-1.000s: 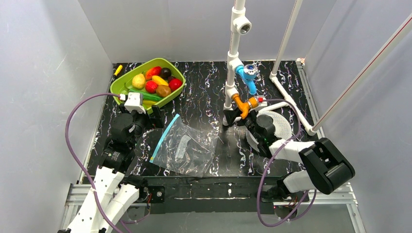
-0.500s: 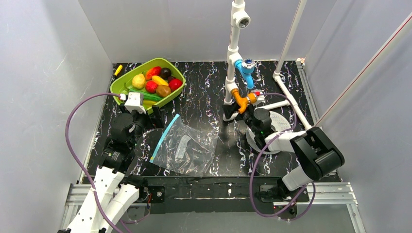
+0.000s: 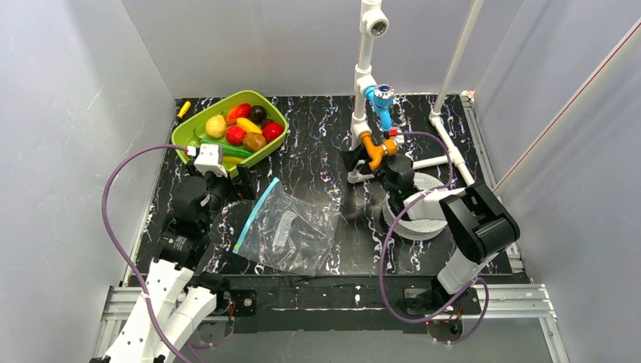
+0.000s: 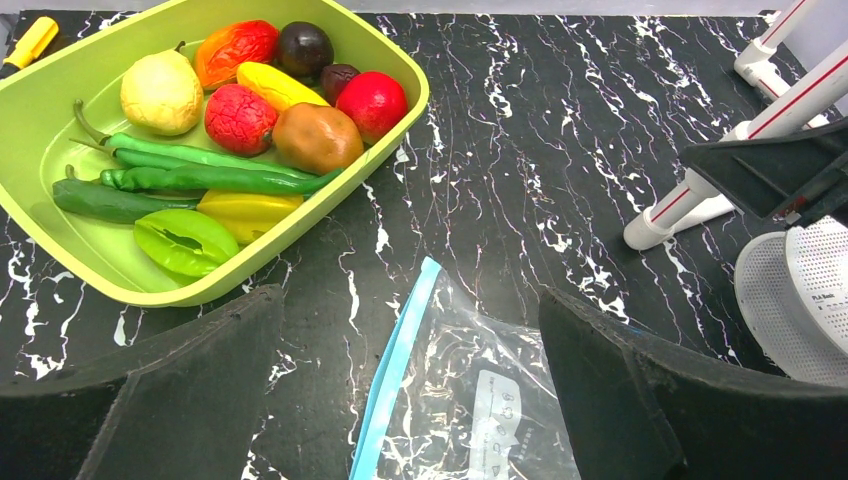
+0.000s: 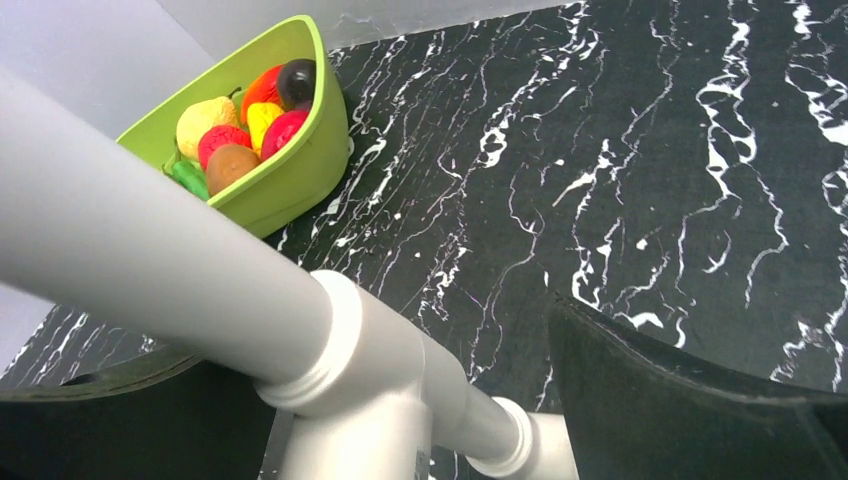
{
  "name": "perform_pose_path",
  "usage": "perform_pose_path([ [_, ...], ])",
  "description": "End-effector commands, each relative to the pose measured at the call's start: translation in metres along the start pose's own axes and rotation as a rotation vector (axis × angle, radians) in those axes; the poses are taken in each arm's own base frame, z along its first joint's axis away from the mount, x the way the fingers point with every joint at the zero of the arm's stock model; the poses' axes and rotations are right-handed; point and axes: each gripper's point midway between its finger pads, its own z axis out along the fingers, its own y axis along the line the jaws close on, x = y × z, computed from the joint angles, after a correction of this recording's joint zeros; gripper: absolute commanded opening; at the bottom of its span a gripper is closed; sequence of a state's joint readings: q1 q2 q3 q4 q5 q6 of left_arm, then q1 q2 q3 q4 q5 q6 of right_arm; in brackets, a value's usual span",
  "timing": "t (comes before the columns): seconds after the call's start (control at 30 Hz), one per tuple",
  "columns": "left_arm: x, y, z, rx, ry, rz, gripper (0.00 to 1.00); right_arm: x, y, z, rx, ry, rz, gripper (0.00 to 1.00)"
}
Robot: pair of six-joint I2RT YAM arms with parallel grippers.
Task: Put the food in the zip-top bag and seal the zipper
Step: Move the distractor to the center of the board.
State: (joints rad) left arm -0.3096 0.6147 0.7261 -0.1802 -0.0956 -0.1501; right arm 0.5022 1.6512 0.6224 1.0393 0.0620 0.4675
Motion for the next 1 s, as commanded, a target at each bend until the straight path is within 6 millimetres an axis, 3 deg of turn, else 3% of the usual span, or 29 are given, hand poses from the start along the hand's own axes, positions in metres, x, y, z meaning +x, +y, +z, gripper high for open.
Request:
perform_pose_path([
  [0.0,0.0,0.0,0.002,0.004,-0.004,-0.003,1.0,-0.027,0.002,0.02,-0.008,-0.071,-0.017,0.98],
  [0.53,0.004,-0.002,0.004,0.012,0.011,-0.007,0.99,-0.025,-0.007,0.058,0.004,-0.048,-0.028,0.98],
  [0.97,0.005,-0.003,0.006,0.015,0.016,-0.009,0.99,-0.037,-0.016,0.079,0.018,-0.061,-0.026,0.98],
])
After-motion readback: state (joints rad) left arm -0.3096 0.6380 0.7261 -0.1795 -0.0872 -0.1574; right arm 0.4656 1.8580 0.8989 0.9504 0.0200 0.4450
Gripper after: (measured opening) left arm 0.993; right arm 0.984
